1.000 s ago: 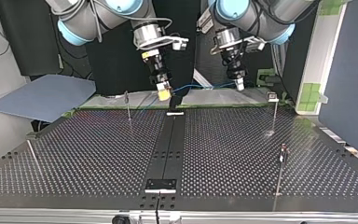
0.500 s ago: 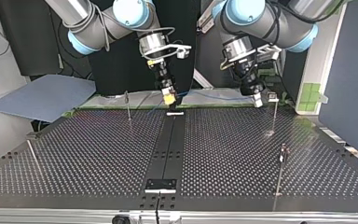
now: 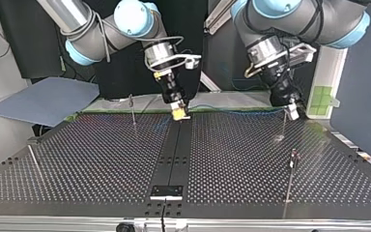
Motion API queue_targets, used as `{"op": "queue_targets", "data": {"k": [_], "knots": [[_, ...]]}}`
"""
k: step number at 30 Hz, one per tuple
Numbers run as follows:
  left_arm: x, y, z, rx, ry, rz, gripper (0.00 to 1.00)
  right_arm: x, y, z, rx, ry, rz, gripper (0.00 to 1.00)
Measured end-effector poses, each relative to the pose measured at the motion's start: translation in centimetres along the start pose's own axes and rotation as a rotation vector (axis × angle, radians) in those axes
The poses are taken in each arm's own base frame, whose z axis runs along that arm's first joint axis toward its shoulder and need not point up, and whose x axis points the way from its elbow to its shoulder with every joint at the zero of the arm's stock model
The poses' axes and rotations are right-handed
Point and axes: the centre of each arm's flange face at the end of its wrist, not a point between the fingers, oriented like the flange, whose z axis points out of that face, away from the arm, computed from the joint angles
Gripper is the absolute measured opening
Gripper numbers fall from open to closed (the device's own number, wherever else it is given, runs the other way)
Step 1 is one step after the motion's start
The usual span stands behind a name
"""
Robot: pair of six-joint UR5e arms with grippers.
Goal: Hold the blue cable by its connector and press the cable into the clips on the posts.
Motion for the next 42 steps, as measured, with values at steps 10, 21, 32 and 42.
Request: {"op": "queue_targets", "data": {"k": [10,21,32,42], "knots": [[-4.2,0.4,1.0,-0.004,-0.027,0.021,0.00,2.7,-1.6,1.3,0.041,0.006,0.003,0.00],[-3.4,3.0,3.3,-0.018,0.041,0.103,0.00,6.1,-3.8,2.6,0.072,0.041,0.005,0.00],[-2.1,5.0,6.5,-0.039,0.118,0.183,0.00,7.7,-5.0,3.2,0.077,0.075,0.011,0.00],[-2.8,4.6,8.9,0.006,0.141,0.196,0.00,4.2,-5.3,3.8,0.075,0.029,0.006,0.00]]}}
